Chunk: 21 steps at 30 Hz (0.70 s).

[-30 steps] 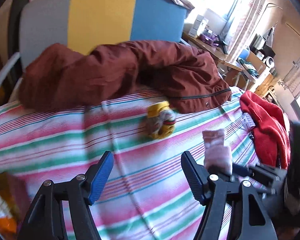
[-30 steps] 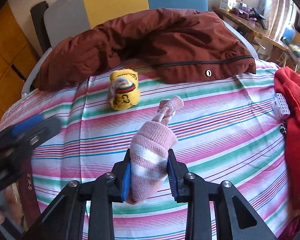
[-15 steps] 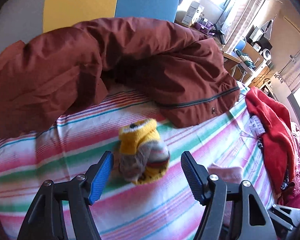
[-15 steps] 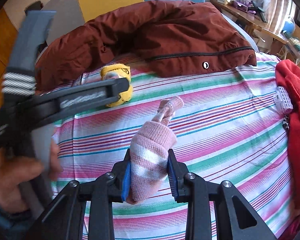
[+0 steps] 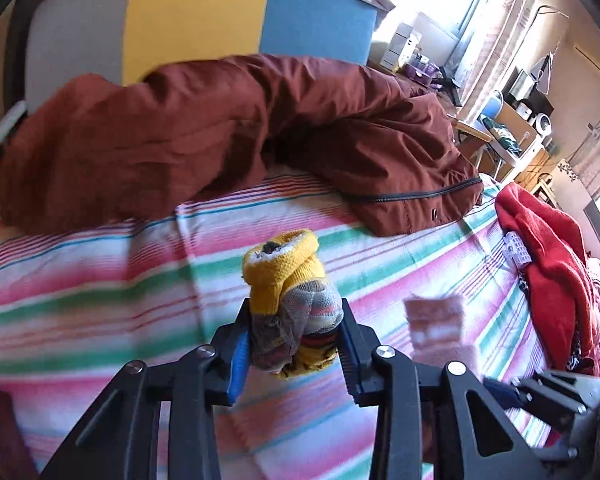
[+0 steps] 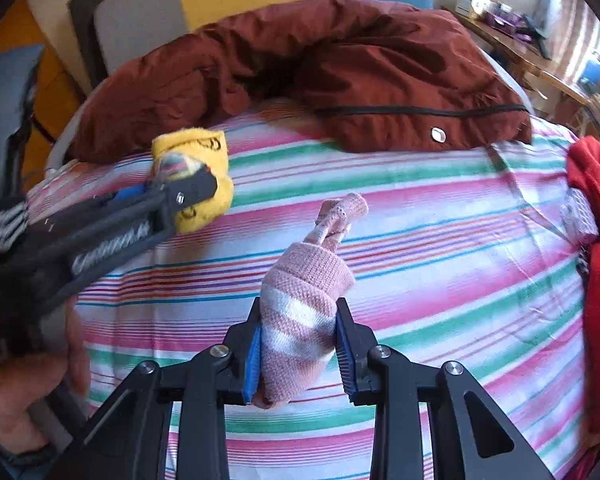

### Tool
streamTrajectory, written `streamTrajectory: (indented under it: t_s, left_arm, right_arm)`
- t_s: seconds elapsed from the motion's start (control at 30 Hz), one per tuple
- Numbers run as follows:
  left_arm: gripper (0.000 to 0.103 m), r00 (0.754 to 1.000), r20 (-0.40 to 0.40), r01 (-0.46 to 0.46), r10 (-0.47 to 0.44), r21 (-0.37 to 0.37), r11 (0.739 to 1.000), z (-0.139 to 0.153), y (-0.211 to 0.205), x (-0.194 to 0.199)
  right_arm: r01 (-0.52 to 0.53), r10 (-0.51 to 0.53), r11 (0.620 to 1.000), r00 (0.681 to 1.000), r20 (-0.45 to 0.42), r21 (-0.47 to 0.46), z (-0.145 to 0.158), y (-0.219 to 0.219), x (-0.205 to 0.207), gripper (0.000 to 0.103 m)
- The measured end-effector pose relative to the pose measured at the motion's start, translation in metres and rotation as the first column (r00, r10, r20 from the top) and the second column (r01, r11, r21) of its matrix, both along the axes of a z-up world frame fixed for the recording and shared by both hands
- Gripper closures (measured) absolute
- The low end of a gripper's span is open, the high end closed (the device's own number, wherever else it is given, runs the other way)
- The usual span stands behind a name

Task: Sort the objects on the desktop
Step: 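Grasp the yellow knitted toy with the left tool while the right holds the pink sock, then carry the yellow toy and pink sock over the gold tray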

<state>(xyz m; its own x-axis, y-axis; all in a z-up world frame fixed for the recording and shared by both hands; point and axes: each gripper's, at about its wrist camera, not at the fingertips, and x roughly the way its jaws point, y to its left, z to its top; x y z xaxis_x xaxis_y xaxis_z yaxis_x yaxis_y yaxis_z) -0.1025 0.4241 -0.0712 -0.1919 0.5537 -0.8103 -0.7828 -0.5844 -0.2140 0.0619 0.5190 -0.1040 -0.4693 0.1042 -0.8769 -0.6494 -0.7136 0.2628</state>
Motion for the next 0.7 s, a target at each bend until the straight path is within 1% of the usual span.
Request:
streamTrajectory:
  t_s: [0.13, 0.23, 0.33, 0.47, 0.7]
  left_arm:
    - [0.065, 0.999, -0.011, -0.035, 0.035, 0.0, 0.999, 0.015, -0.029, 0.008]
    - [0.065, 0.998, -0.026, -0.065, 0.065, 0.01, 0.998, 0.029, -0.053, 0.015]
    - [0.065, 0.995, -0.051, -0.089, 0.09, 0.025, 0.996, 0.045, -0.077, 0.021]
    - [0.065, 0.989, -0.088, -0.117, 0.121, 0.042, 0.992, 0.065, -0.113, 0.03]
    - [0.065, 0.972, -0.169, -0.156, 0.165, 0.068, 0.985, 0.091, -0.174, 0.05]
  right_arm:
    - [-0.049, 0.05, 0.999, 0.998, -0.042, 0.004, 0.006, -0.012, -0.007, 0.071]
    - [-0.086, 0.086, 0.996, 0.992, -0.096, -0.002, 0.011, -0.019, -0.01, 0.071]
    - [-0.126, 0.125, 0.992, 0.98, -0.157, 0.001, 0.02, -0.028, -0.012, 0.071]
    - [-0.176, 0.176, 0.984, 0.964, -0.199, 0.015, 0.027, -0.044, -0.016, 0.071]
    - [-0.267, 0.275, 0.961, 0.919, -0.284, 0.068, 0.046, -0.073, -0.024, 0.071]
